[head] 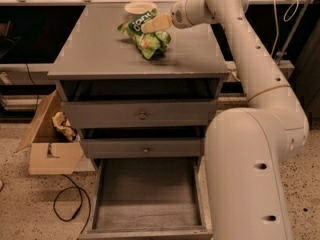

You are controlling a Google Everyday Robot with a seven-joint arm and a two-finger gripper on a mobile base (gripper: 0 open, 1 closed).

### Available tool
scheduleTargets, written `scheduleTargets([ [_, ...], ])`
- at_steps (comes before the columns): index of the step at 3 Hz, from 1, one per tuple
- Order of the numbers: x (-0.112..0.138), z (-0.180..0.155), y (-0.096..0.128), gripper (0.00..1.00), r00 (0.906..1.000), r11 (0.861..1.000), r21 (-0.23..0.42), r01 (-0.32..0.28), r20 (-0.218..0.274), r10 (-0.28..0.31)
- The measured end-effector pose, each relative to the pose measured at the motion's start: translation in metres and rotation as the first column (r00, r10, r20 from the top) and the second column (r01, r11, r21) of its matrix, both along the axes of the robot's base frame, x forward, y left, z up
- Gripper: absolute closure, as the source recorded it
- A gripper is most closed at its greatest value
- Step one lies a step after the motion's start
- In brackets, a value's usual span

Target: Pick green rice chip bag from bottom drawer and place on counter

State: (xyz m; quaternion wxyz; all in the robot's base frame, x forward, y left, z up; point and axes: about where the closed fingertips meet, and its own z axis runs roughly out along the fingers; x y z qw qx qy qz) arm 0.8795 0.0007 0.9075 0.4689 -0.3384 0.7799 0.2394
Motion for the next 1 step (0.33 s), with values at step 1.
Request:
scheduleTargets([
  [1, -0.009, 0.0117, -0.0527, 0.0, 0.9977, 0.99, 0.123, 0.065, 0.009, -0.067],
])
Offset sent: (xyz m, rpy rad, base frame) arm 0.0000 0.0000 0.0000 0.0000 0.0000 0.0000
